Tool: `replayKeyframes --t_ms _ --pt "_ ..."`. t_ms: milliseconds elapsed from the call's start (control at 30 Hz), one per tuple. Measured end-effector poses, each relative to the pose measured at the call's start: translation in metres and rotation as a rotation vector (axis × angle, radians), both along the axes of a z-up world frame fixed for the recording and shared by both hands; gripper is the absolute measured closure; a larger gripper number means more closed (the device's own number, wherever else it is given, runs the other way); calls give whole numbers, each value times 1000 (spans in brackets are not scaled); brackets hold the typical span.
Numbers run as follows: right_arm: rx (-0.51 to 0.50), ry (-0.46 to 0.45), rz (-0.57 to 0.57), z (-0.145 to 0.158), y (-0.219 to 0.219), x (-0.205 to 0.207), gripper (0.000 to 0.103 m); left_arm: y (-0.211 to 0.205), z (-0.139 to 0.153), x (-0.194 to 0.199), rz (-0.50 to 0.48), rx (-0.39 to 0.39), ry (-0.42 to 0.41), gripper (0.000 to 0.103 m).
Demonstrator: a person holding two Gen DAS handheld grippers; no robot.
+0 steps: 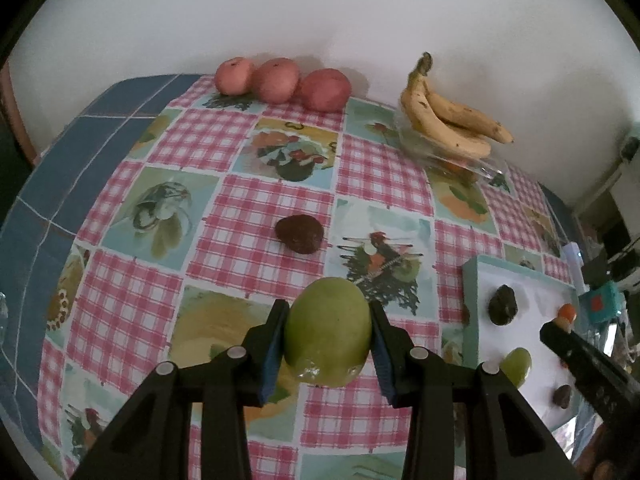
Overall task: Organize fruits
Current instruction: 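Carry the kiwi and pear over the white tray with both tools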
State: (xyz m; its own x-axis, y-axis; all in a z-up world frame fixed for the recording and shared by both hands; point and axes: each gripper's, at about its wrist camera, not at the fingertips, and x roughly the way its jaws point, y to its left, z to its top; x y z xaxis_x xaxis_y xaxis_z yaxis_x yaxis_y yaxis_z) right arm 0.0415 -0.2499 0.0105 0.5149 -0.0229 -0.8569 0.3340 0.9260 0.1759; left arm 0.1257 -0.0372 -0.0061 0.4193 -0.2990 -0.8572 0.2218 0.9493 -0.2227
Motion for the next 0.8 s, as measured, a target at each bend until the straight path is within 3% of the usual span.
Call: replayKeyframes --t_ms 300,433,633,800 --pt "-41 62 -162 -13 -70 -26 77 -53 8 -24 -124 37 -37 62" --pt "-35 70 -228 -18 -101 -42 77 -88 9 -41 -230 13 -44 62" --pt "-25 89 -268 -27 -121 -52 77 -145 1 -66 -379 35 -73 62" --pt "-16 116 -273 -42 -130 -50 77 -175 -19 -70 -440 76 -90 61"
